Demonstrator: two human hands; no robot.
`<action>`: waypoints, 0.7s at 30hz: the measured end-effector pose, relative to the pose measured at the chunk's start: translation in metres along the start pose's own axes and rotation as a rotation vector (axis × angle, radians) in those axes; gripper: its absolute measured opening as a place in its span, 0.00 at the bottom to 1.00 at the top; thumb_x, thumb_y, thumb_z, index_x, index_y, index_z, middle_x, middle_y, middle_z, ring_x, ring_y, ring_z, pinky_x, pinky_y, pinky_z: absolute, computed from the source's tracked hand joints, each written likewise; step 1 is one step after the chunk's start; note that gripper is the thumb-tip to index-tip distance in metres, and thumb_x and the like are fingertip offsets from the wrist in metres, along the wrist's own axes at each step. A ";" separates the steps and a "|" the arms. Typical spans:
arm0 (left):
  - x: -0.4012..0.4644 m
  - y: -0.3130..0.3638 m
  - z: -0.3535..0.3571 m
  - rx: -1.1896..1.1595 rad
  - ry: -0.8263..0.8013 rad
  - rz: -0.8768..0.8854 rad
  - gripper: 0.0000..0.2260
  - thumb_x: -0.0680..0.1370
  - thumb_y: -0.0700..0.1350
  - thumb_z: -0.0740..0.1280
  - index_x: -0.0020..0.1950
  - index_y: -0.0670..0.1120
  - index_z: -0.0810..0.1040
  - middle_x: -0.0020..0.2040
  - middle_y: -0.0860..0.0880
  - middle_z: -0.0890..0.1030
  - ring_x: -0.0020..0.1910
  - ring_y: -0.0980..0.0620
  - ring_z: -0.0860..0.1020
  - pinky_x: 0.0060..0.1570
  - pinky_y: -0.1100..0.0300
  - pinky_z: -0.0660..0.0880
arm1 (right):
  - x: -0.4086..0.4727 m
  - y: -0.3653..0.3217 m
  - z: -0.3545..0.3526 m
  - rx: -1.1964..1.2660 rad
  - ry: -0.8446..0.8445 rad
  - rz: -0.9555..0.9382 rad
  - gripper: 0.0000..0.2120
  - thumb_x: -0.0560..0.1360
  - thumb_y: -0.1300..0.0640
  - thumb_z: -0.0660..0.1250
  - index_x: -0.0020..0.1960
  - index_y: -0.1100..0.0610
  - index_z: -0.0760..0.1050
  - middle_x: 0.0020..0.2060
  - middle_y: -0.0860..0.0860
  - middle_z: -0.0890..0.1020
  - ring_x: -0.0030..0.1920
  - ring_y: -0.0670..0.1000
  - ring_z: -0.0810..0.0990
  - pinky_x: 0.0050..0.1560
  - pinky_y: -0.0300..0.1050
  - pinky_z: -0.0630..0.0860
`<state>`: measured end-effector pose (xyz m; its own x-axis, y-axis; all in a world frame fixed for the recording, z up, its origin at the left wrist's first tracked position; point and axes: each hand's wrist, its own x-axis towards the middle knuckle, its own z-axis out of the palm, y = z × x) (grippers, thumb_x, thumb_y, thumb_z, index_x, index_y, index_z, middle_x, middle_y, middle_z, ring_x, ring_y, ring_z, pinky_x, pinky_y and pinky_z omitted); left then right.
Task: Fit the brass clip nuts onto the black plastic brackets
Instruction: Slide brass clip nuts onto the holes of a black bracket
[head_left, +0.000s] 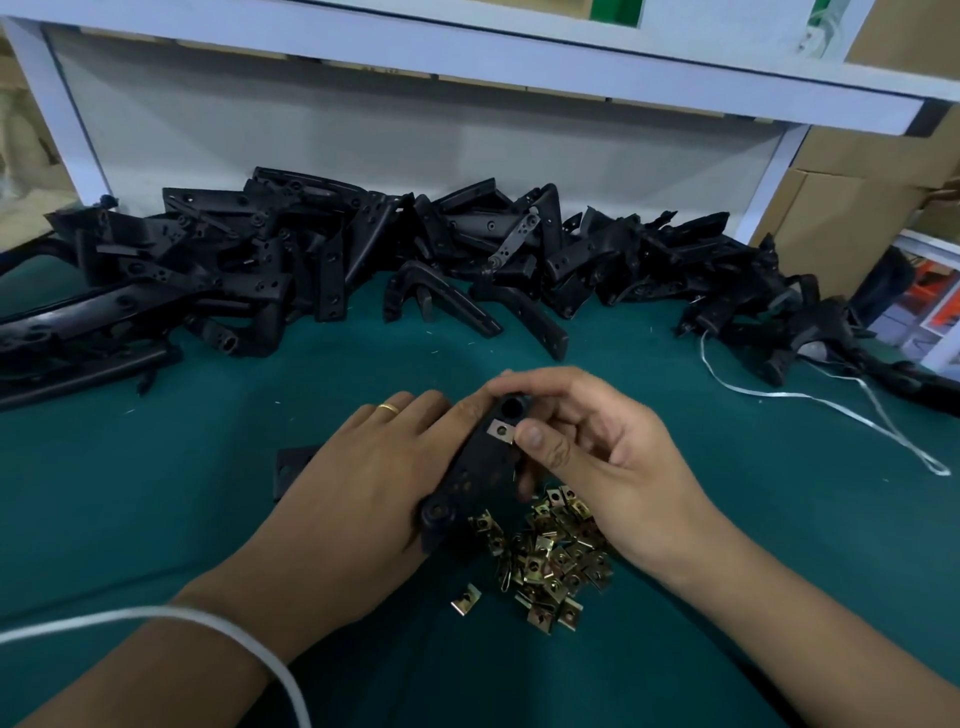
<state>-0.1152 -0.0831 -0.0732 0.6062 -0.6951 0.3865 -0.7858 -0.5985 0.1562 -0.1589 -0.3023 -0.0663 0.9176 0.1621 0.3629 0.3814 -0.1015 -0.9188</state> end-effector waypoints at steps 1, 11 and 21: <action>0.000 0.000 0.001 -0.003 0.002 -0.003 0.35 0.78 0.48 0.68 0.82 0.54 0.56 0.57 0.56 0.72 0.54 0.50 0.73 0.54 0.52 0.73 | -0.001 0.002 0.001 -0.024 0.009 -0.001 0.13 0.81 0.54 0.69 0.65 0.51 0.80 0.46 0.53 0.82 0.40 0.52 0.82 0.43 0.47 0.82; -0.004 -0.026 -0.004 -0.285 0.347 -0.382 0.19 0.81 0.69 0.57 0.65 0.60 0.71 0.51 0.58 0.76 0.51 0.51 0.76 0.48 0.48 0.75 | 0.000 0.011 0.000 -0.265 0.056 0.030 0.07 0.83 0.50 0.66 0.57 0.47 0.82 0.47 0.49 0.85 0.48 0.52 0.83 0.49 0.48 0.80; -0.005 -0.037 0.009 -0.055 0.179 -0.507 0.15 0.81 0.61 0.63 0.67 0.60 0.72 0.50 0.56 0.75 0.53 0.48 0.77 0.43 0.51 0.73 | -0.003 0.006 0.019 -0.773 -0.246 -0.095 0.08 0.82 0.54 0.71 0.58 0.48 0.87 0.56 0.39 0.82 0.61 0.45 0.77 0.65 0.43 0.71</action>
<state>-0.0882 -0.0612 -0.0893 0.8847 -0.2426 0.3980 -0.4077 -0.8166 0.4086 -0.1614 -0.2849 -0.0756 0.8610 0.4058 0.3066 0.5082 -0.7104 -0.4869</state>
